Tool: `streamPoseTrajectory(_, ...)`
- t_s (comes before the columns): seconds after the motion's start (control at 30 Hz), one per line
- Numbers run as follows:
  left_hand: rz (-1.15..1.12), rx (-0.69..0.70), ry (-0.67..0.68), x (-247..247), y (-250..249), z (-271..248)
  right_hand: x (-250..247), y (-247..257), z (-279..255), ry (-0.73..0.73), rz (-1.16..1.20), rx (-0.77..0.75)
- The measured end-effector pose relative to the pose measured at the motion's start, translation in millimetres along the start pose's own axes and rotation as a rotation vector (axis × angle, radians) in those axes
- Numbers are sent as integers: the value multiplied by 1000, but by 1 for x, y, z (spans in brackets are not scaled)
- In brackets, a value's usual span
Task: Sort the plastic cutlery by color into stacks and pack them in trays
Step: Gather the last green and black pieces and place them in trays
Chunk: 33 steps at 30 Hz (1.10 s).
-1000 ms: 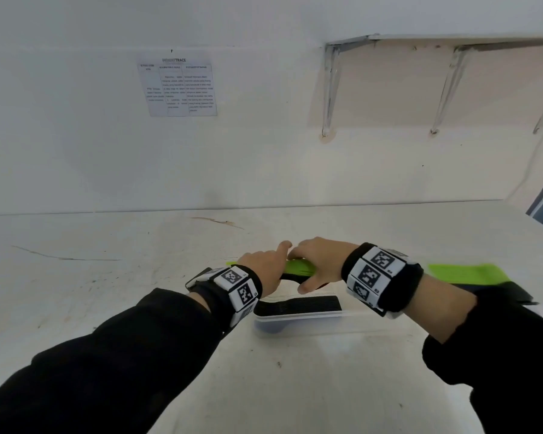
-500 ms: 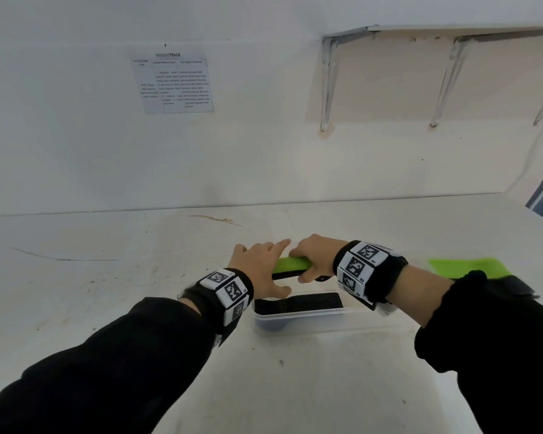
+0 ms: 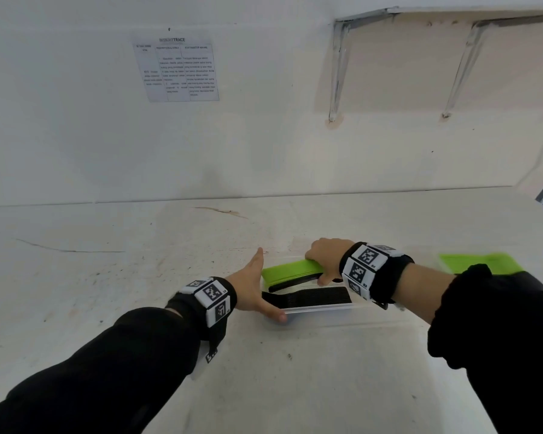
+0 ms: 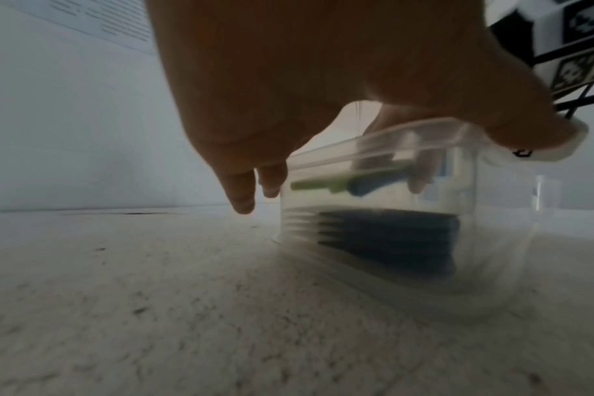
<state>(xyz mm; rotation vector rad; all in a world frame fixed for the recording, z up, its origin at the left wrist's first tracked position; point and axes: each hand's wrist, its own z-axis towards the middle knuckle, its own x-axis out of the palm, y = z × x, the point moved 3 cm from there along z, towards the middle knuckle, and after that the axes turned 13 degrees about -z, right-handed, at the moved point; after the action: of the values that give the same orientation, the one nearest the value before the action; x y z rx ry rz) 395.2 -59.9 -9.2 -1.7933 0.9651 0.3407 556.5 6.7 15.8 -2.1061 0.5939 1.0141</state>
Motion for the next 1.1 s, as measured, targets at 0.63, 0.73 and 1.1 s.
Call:
streamPoseTrajectory(0.63,-51,21,-39,5,0,-5,-1,17,2,65,57,68)
streamPoseTrajectory(0.73,-53,30,-46,5,1,-5,-3,9,-2,67,107,67)
streamPoseTrajectory(1.1,-36,45,-42,6,3,-6,16,-20,-8,101,245,248)
